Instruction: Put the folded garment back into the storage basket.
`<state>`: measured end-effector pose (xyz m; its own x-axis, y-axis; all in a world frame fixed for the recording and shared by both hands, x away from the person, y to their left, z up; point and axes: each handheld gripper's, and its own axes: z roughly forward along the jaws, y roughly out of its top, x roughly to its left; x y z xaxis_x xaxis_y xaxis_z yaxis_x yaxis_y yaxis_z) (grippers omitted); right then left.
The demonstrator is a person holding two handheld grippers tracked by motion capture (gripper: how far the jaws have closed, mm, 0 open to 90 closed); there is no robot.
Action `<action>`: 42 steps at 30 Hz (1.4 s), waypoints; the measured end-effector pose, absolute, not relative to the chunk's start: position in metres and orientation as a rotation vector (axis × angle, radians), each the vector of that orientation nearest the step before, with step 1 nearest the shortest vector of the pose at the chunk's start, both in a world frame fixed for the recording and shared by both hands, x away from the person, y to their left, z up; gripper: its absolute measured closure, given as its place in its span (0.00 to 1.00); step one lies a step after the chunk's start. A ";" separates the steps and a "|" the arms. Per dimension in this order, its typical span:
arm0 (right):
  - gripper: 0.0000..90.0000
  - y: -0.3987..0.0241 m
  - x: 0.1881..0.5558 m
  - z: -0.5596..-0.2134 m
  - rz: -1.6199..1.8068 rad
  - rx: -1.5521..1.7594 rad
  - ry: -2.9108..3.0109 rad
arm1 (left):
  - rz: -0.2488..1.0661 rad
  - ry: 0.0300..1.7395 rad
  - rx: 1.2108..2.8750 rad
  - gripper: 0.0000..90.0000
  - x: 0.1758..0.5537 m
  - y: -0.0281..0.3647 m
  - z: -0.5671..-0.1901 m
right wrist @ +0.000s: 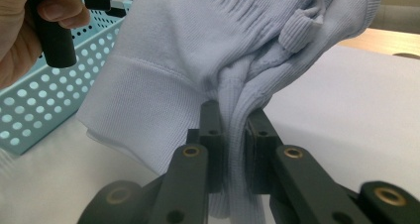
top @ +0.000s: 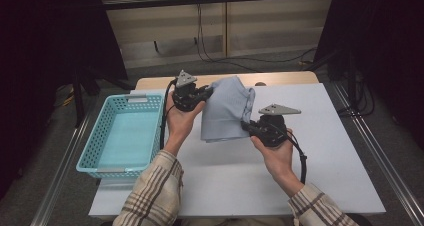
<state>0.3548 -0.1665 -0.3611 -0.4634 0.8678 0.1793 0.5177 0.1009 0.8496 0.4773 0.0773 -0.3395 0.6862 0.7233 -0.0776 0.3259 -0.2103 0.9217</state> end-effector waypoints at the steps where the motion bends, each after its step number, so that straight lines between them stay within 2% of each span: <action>1: 0.91 -0.165 0.355 -0.360 1.313 1.352 2.015 | 0.462 0.834 1.810 0.87 0.477 0.078 -0.338; 42: 0.91 -0.105 0.368 -0.341 1.399 1.251 2.056 | 0.526 0.934 1.737 0.87 0.480 0.133 -0.315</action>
<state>0.3676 -0.1053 -0.3412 -0.5453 0.8189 0.1789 0.4668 0.1194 0.8763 0.4795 0.1335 -0.3147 0.5991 0.7957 -0.0887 0.3362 -0.1494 0.9299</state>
